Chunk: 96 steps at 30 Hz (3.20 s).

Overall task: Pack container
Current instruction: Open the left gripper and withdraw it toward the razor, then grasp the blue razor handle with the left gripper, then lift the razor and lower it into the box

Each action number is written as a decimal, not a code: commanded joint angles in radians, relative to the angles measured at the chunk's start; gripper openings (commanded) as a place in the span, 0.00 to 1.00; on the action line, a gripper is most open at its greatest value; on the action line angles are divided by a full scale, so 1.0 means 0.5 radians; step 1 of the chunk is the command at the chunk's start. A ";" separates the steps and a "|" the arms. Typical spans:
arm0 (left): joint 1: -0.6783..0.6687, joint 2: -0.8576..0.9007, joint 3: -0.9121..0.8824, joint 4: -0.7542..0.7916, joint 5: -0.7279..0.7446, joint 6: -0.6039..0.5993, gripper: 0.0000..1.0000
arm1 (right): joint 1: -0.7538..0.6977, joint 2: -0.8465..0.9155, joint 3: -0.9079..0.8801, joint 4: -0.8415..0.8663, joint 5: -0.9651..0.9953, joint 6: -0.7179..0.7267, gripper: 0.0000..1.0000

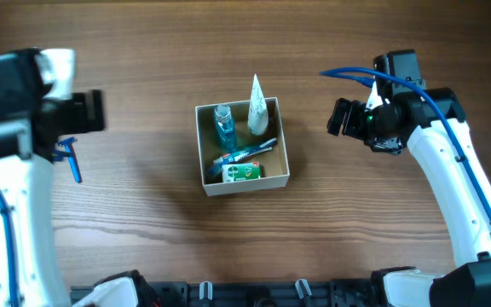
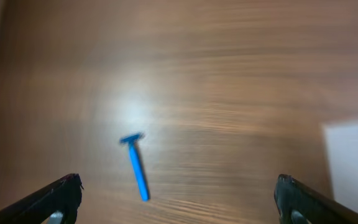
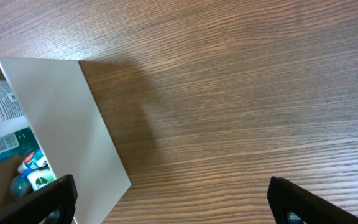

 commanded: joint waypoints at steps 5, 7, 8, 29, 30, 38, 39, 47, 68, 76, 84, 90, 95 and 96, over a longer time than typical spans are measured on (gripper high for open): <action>0.558 0.673 -0.075 0.043 0.328 -0.314 1.00 | 0.001 0.017 -0.004 0.007 0.021 -0.039 0.99; 0.574 0.895 -0.075 0.086 0.356 -0.344 1.00 | 0.001 0.017 -0.004 0.006 0.021 -0.039 0.99; 0.571 0.941 -0.075 0.097 0.356 -0.348 1.00 | 0.001 0.017 -0.004 0.005 0.020 -0.038 0.99; 0.351 1.310 -0.076 0.230 -0.046 -0.363 1.00 | 0.001 0.017 -0.004 -0.002 0.020 -0.039 0.99; 0.352 1.310 -0.077 0.230 -0.046 -0.362 1.00 | 0.001 0.017 -0.004 -0.002 0.020 -0.039 0.99; 0.352 1.324 -0.079 0.254 -0.074 -0.362 1.00 | 0.001 0.017 -0.004 -0.003 0.020 -0.039 0.99; 0.352 1.334 -0.079 0.253 -0.074 -0.362 1.00 | 0.001 0.017 -0.004 -0.005 0.020 -0.040 0.99; 0.352 1.450 -0.090 0.264 0.012 -0.362 1.00 | 0.001 0.017 -0.004 -0.038 0.021 -0.040 0.99; 0.354 1.457 -0.089 0.346 0.288 -0.362 0.66 | 0.001 0.017 -0.004 -0.040 0.021 -0.040 0.99; 0.353 1.457 -0.089 0.311 0.288 -0.362 0.31 | 0.001 0.017 -0.004 -0.039 0.021 -0.039 0.99; 0.353 1.457 -0.089 0.303 0.288 -0.362 0.18 | 0.001 0.017 -0.004 -0.039 0.021 -0.039 1.00; 0.353 1.457 -0.089 0.313 0.288 -0.362 0.04 | 0.001 0.017 -0.004 -0.039 0.021 -0.039 0.99; 0.352 1.455 -0.086 0.327 0.288 -0.363 0.04 | 0.001 0.017 -0.004 -0.038 0.021 -0.037 0.99; 0.349 1.451 -0.081 0.325 0.288 -0.363 0.04 | 0.001 0.017 -0.004 -0.037 0.021 -0.037 0.99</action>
